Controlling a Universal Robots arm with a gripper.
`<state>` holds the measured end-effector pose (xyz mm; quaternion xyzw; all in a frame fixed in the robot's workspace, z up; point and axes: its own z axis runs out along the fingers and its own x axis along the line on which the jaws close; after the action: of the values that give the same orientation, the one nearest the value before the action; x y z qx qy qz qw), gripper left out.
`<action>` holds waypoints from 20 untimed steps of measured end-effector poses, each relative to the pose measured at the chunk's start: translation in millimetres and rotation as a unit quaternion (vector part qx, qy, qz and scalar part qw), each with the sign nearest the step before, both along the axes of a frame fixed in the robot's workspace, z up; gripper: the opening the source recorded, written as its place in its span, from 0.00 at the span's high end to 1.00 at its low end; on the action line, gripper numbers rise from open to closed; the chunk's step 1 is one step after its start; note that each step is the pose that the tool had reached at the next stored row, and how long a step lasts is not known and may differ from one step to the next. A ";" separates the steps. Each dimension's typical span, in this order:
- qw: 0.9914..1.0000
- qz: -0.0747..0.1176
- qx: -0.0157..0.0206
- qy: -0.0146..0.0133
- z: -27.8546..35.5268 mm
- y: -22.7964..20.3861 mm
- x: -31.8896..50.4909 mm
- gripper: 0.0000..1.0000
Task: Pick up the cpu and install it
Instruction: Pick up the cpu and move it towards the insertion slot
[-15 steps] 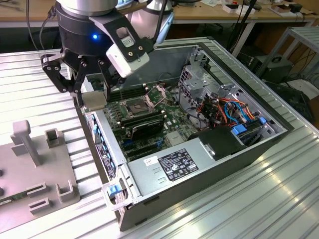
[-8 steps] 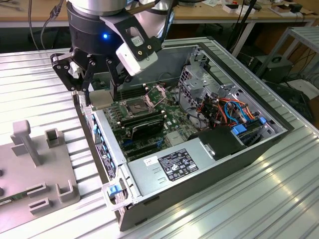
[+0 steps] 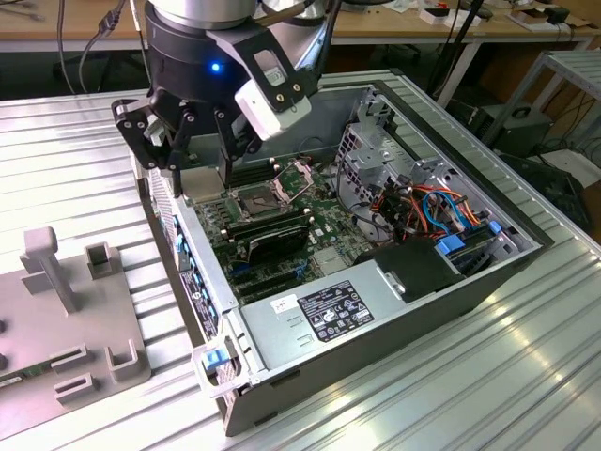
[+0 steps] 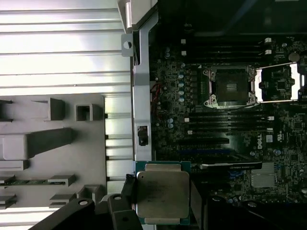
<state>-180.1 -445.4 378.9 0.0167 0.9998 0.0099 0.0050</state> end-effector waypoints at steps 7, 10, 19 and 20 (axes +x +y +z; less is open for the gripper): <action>1.000 0.000 0.000 0.000 0.1 0.0 12.9 0.45; 1.000 0.000 0.000 0.000 0.1 0.0 16.9 0.45; 1.000 0.000 0.000 0.000 0.0 0.0 25.7 0.45; 1.000 0.000 0.000 0.000 0.0 0.0 27.9 0.45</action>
<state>-152.2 -445.4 378.9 0.0167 0.9998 0.0099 0.0050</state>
